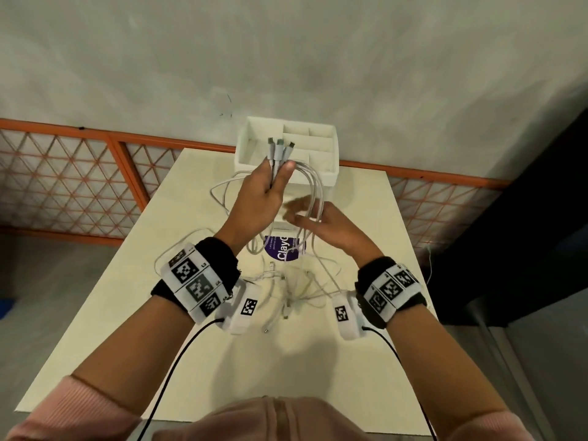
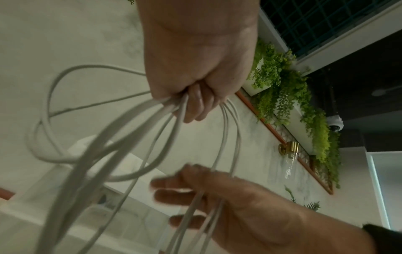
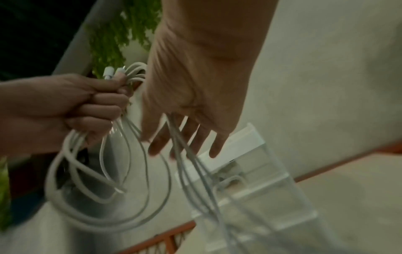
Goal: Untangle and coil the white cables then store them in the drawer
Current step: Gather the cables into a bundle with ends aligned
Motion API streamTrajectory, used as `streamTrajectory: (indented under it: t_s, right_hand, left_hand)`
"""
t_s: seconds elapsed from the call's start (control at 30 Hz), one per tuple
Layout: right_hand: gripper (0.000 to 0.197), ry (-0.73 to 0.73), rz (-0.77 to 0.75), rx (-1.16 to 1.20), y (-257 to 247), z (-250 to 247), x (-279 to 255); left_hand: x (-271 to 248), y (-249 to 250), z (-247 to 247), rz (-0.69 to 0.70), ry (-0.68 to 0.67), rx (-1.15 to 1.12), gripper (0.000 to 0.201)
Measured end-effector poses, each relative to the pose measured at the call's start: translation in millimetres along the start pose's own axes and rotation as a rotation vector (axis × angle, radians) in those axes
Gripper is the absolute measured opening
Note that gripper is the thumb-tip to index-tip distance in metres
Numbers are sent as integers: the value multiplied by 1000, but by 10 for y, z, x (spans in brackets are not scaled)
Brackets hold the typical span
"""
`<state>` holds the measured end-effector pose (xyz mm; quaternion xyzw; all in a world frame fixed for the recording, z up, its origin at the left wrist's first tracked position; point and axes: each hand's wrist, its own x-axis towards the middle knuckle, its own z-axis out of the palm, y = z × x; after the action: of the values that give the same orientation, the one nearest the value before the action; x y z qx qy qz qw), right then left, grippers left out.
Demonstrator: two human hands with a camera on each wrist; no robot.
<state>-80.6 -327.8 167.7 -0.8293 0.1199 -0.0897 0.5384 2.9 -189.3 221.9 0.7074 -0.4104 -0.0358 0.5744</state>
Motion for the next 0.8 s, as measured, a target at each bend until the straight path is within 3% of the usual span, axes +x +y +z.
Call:
streamTrajectory:
  t_s: [0.03,0.13,0.27,0.4,0.5,0.63,0.73,0.8]
  right_hand:
    - [19,-32,8,-20,14,46,14]
    - [44,-43,141,-105,335,121,-79]
    - [45,-75,327,-249,962,39,-330]
    - [40,108,341,-135,1153,-82,-465]
    - [42,280,253,-125,1031,-205,-434]
    - [41,462,194,-219,798,-415,-427]
    - [42,337,237,-195,641,-487,-546]
    - [53,259,309,-283,683,-461,-633]
  left_hand:
    - [14,19,-18,3,23,-49,32]
    - [60,68,-134,15,149,-119,35]
    - [65,-35,-295,-12,325,-141,36]
    - [42,-170,-398,-78,412,-130,40]
    - [-56,-232,-353,-89,343,-50,40]
    - [-257,-371,-325,-240,189,-189,45]
    - [-413,-469,-357,-314,96,-151,53]
    - [-536,-527,-386,-336,13,-46,55]
